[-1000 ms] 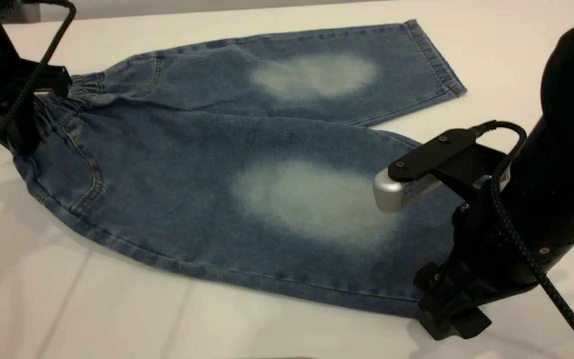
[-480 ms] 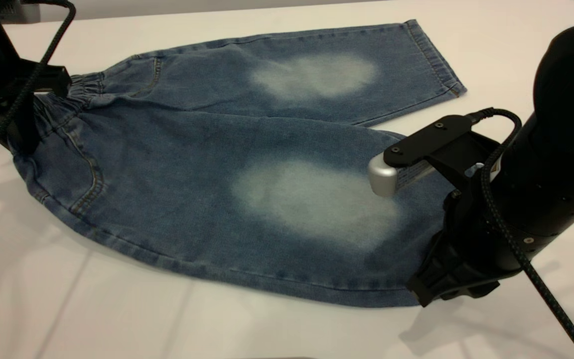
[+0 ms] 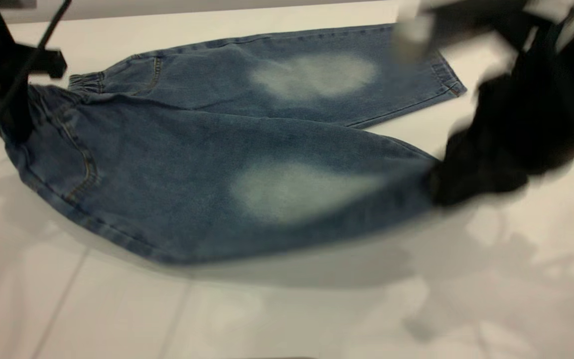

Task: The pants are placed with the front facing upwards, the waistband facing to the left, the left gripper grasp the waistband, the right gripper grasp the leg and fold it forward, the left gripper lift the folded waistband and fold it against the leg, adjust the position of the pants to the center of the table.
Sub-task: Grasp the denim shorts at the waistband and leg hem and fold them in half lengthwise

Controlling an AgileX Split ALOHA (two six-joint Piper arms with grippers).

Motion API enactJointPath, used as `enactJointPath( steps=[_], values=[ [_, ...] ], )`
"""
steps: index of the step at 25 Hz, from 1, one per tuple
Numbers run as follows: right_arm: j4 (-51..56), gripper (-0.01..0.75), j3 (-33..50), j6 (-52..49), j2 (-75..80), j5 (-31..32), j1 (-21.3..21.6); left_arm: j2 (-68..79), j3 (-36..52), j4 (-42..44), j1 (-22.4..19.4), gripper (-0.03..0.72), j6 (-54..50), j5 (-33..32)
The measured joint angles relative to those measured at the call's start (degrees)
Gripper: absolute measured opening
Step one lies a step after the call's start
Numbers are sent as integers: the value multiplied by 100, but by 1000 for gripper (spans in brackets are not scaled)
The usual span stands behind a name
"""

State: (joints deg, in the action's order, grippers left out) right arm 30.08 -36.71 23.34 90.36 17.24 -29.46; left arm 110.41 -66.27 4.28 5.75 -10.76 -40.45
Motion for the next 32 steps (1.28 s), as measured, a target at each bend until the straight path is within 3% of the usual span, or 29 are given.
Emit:
enactJointPath(
  steps=[6,15,23,29,32],
  values=[
    [-194,34,-696,17,-51,90,703,0,-607,-299,6,59,243,-252],
    [-366,34,-1881,34,1079,-154,1182,33,-796,-1168,6,59,278,471],
    [-477,34,-2847,41,1751,-193,1206,287,-796,-2276,6,59,93,1696],
    [-484,34,-3045,41,1894,-297,1401,325,-796,-3612,6,59,-109,2766],
    [-478,34,-3056,41,1976,-506,1562,457,-796,-4299,6,59,-123,2983]
  ],
)
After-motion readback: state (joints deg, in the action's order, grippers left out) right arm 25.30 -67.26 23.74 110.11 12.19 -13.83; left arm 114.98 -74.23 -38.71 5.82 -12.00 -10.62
